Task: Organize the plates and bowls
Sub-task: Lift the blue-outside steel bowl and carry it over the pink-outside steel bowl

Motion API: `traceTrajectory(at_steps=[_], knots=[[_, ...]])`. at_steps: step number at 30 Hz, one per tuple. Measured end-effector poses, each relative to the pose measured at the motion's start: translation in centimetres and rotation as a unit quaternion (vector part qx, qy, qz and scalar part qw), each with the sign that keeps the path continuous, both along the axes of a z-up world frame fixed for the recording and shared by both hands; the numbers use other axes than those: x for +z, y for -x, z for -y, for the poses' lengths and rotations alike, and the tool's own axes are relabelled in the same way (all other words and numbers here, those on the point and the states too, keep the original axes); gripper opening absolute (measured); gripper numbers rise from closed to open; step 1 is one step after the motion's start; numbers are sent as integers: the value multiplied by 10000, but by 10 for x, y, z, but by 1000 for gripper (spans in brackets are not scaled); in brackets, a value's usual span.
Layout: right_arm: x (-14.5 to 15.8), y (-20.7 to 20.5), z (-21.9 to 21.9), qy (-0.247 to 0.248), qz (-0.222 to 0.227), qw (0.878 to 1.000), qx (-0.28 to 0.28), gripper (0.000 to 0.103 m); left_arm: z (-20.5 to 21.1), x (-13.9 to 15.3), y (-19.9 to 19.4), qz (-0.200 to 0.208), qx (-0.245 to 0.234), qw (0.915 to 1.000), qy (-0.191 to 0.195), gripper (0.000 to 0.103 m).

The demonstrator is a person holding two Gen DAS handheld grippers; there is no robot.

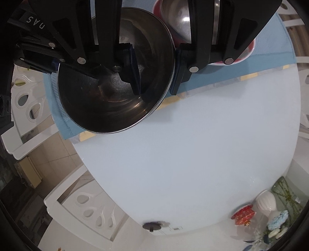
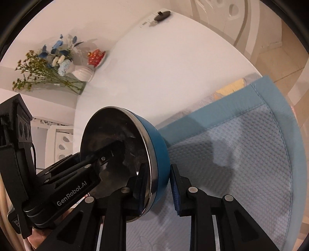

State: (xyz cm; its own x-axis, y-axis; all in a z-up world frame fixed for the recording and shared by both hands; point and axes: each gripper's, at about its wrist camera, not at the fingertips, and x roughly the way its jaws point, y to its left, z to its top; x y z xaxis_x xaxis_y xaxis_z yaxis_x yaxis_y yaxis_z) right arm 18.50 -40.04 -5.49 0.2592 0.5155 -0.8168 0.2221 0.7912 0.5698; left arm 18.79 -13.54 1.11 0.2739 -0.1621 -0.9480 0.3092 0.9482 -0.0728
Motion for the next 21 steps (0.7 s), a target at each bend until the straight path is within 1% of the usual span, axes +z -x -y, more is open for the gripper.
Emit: traceTrajectory(at_steps=[4, 9, 16, 21], knots=[[16, 6, -2, -9, 95, 9999, 34, 24, -7, 13, 5, 66, 93, 9999, 97, 27], [37, 13, -11, -26, 184, 9998, 115, 24, -14, 29, 12, 205, 164, 9996, 97, 27], [61, 21, -35, -45, 293, 9991, 309, 24, -39, 45, 24, 319, 405, 9985, 158, 27], [75, 21, -59, -78, 358, 9981, 491, 24, -61, 55, 35, 397, 573, 9975, 132, 27]])
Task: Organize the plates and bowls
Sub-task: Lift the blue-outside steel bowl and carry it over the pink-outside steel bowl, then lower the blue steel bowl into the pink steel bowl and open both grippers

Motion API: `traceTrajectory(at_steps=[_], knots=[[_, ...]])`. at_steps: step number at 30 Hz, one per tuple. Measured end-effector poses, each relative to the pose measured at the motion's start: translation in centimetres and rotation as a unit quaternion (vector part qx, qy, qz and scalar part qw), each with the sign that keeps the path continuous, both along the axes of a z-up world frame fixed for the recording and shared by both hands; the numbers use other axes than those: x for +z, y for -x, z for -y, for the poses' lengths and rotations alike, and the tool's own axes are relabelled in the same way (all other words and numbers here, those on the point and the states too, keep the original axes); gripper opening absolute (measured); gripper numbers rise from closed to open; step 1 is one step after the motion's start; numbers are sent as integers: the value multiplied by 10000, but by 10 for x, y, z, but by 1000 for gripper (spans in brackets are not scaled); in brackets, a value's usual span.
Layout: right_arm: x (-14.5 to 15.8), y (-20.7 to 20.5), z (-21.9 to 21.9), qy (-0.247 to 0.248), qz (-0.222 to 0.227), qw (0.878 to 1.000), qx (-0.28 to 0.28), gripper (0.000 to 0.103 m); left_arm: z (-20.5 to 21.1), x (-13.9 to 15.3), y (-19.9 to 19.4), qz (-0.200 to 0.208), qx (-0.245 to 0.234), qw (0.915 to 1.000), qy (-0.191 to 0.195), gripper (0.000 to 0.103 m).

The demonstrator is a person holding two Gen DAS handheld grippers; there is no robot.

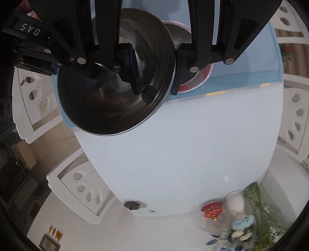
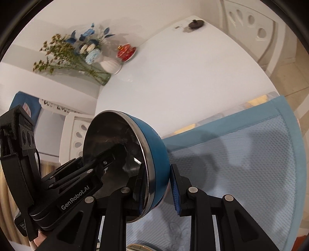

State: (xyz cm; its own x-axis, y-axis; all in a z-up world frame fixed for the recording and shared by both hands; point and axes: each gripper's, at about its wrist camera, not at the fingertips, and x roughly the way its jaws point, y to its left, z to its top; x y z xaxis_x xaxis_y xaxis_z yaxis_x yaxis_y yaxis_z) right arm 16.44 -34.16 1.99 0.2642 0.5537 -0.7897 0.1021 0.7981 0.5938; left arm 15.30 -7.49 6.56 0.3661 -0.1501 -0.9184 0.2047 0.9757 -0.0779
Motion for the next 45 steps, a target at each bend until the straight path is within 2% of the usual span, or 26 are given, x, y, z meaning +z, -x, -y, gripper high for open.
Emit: traceTrajectory(at_steps=[10, 18, 23, 29, 37, 45], knots=[[7, -1, -41, -105, -26, 9995, 313, 24, -34, 4, 15, 27, 222, 9996, -143, 27], [4, -3, -59, -57, -106, 9986, 518, 24, -58, -8, 22, -135, 375, 9991, 129, 27], [-5, -9, -68, -35, -219, 9980, 596, 24, -66, -16, 24, -197, 426, 9988, 149, 27], [-14, -13, -79, 171, -315, 9968, 716, 24, -75, -33, 23, -396, 522, 9974, 296, 27], [-31, -20, -92, 648, -496, 9925, 906, 24, -65, -50, 24, -400, 418, 9983, -96, 27], [-45, -24, -92, 646, -631, 9920, 878, 24, -62, -57, 22, -423, 365, 9982, -212, 27]])
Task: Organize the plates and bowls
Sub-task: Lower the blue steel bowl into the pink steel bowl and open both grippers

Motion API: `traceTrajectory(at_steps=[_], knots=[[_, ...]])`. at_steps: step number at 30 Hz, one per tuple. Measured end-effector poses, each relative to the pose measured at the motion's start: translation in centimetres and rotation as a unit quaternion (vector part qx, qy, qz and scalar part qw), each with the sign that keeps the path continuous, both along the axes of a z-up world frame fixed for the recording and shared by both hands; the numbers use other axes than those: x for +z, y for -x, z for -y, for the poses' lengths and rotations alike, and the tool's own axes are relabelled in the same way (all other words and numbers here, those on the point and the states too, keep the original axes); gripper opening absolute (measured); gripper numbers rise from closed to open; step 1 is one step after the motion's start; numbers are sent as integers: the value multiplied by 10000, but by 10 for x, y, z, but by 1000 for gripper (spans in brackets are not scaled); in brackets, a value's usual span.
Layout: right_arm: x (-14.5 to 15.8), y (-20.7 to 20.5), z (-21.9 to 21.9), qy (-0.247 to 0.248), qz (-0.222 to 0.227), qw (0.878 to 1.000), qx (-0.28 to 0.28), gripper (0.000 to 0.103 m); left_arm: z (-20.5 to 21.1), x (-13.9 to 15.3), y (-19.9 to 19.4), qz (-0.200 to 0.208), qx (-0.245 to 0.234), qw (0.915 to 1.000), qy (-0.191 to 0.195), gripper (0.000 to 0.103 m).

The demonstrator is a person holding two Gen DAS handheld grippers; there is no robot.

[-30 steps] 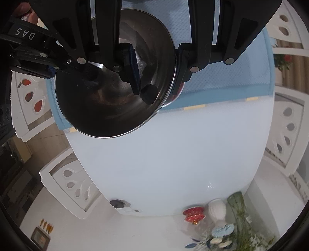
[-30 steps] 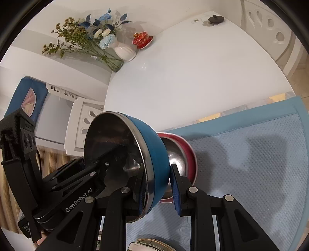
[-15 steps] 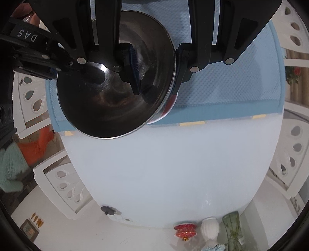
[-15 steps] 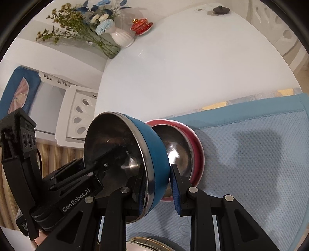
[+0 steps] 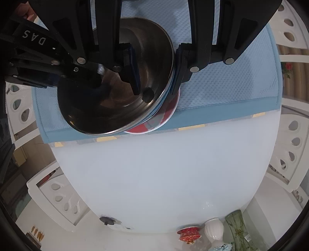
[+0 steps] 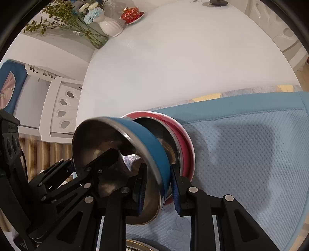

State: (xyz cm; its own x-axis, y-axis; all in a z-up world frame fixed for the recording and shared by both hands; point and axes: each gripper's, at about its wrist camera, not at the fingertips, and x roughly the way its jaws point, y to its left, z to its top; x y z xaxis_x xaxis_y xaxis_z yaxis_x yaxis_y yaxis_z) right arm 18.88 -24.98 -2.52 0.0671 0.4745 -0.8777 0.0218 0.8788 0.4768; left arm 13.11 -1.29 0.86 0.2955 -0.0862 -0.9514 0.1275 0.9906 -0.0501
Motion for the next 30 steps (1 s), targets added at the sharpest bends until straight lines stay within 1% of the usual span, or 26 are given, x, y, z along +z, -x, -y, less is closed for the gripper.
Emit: traceTrajectory(at_steps=[4, 7, 12, 21, 22, 23, 24, 25, 26, 27, 28, 29, 30], knots=[[-2, -3, 0, 76, 22, 10000, -33, 24, 1, -3, -1, -24, -2, 10000, 59, 27], [-7, -5, 1, 6, -33, 10000, -56, 24, -1, -4, -1, -36, 4, 10000, 75, 29], [-11, -6, 3, -48, -59, 9999, -104, 24, -7, -7, 0, -69, 40, 9999, 127, 29], [-7, -6, 16, -187, 19, 9997, -121, 24, -22, -5, 5, 9, 147, 9997, 192, 29], [-5, -5, 20, -184, 48, 9997, -122, 24, -27, -4, 5, 12, 216, 9994, 259, 30], [-4, -5, 23, -183, 79, 9997, -123, 24, -32, -3, 5, 4, 290, 9991, 325, 34], [-2, -4, 26, -187, 127, 9997, -125, 24, -37, -3, 4, 1, 380, 9986, 375, 45], [-1, -4, 27, -189, 149, 9996, -114, 30, -43, -3, 4, 13, 463, 9981, 415, 53], [-1, -4, 29, -112, 155, 9998, -103, 40, -47, -3, 3, 26, 523, 9976, 443, 58], [-1, -3, 30, 162, 143, 9997, -90, 63, -51, -4, 2, 49, 576, 9972, 479, 63], [-2, -3, 33, 441, 160, 9989, -75, 68, -55, -5, 1, 51, 612, 9967, 531, 64], [-2, -2, 37, 454, 203, 9987, -94, 68, -57, -7, 0, 16, 621, 9963, 588, 66], [-5, -1, 44, 192, 196, 9994, -201, 68, -59, -10, -1, -44, 607, 9959, 671, 69]])
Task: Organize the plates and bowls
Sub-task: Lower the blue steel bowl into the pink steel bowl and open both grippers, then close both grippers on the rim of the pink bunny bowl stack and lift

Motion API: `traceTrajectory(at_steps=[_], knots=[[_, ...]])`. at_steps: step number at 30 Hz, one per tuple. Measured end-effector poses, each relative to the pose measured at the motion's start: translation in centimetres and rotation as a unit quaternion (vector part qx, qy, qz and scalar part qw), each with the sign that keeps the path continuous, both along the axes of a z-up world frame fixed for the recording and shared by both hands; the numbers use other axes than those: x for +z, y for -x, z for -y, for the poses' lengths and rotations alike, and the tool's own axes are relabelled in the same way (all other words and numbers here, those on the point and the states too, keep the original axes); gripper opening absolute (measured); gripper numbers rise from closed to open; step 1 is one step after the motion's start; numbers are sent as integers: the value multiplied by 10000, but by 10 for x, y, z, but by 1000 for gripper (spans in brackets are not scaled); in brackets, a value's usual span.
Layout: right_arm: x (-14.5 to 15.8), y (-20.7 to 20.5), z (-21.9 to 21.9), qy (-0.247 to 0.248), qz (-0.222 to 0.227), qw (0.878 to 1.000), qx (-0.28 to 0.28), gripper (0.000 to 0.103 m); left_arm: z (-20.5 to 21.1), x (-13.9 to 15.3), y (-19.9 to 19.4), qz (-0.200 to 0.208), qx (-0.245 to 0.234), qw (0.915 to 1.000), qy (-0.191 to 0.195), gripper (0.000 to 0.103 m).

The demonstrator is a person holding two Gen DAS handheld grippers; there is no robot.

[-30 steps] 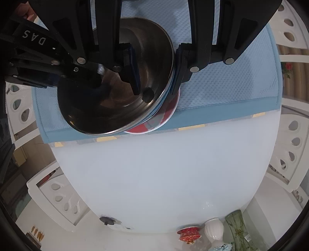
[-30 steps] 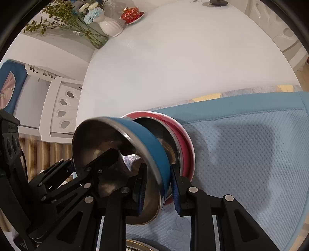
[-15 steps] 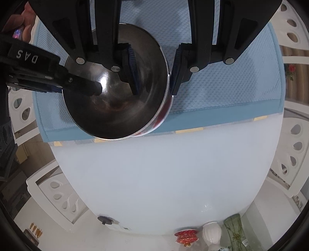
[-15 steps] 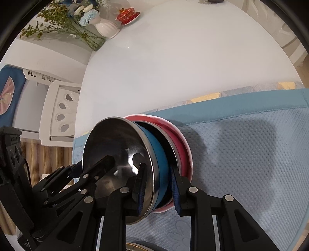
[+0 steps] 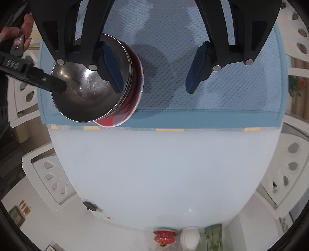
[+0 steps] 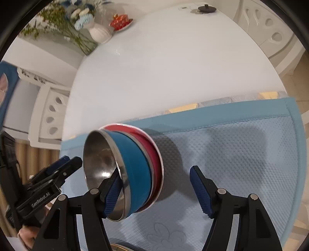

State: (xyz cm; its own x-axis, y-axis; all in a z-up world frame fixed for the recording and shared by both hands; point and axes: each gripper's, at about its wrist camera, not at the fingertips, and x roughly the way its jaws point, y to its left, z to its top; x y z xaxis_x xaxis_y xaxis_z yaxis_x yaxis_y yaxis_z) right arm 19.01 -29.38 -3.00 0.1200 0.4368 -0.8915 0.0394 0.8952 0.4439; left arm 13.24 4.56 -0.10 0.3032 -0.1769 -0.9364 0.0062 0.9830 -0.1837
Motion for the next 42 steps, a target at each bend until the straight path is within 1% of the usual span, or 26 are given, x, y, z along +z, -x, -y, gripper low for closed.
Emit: traceTrajectory(at_steps=[3, 7, 9, 12, 15, 17, 18, 19, 20, 22, 24, 26, 29, 32, 34, 40, 42], knots=[[-11, 0, 13, -487, -187, 9983, -264, 69, 0, -11, -4, -126, -32, 9997, 185, 71], [-31, 1, 14, -850, -411, 9952, -257, 69, 5, -31, -7, -303, 1, 9988, 384, 71], [-41, 2, 12, -950, -548, 9936, -283, 69, 11, -40, -8, -402, -38, 9983, 414, 71], [-52, 3, 7, -1012, -601, 9928, -239, 69, 20, -53, -10, -495, -181, 9972, 534, 71], [-65, 2, 3, -1048, -681, 9919, -225, 69, 25, -58, -10, -369, -320, 9955, 810, 71], [-69, 2, 4, -1094, -637, 9916, -282, 69, 26, -59, -11, -291, -355, 9945, 938, 71], [-70, 2, 6, -1140, -601, 9912, -307, 66, 25, -58, -12, -254, -348, 9941, 997, 69], [-72, 3, 9, -1199, -581, 9905, -339, 61, 24, -59, -14, -240, -337, 9927, 1133, 65], [-75, 4, 12, -1342, -591, 9884, -389, 60, 22, -60, -16, -259, -328, 9906, 1299, 62], [-80, 6, 17, -1622, -592, 9838, -478, 53, 19, -64, -18, -298, -276, 9849, 1683, 51], [-84, 7, 18, -1839, -559, 9799, -531, 52, 19, -66, -17, -284, -274, 9810, 1898, 48], [-88, 7, 14, -2003, -558, 9766, -558, 52, 20, -66, -17, -208, -321, 9811, 1897, 48], [-87, 7, 13, -2035, -489, 9763, -543, 52, 20, -66, -19, -210, -330, 9800, 1953, 47], [-85, 7, 14, -2059, -452, 9760, -542, 52, 20, -62, -17, -147, -417, 9823, 1821, 47], [-84, 7, 16, -2098, -448, 9751, -563, 52, 21, -62, -18, -190, -403, 9825, 1808, 47], [-75, 1, 8, -1923, -388, 9798, -377, 50, 21, -58, -14, -185, -393, 9848, 1682, 47], [-71, 1, 7, -1929, -390, 9797, -383, 50, 22, -53, -11, -143, -412, 9860, 1608, 47]])
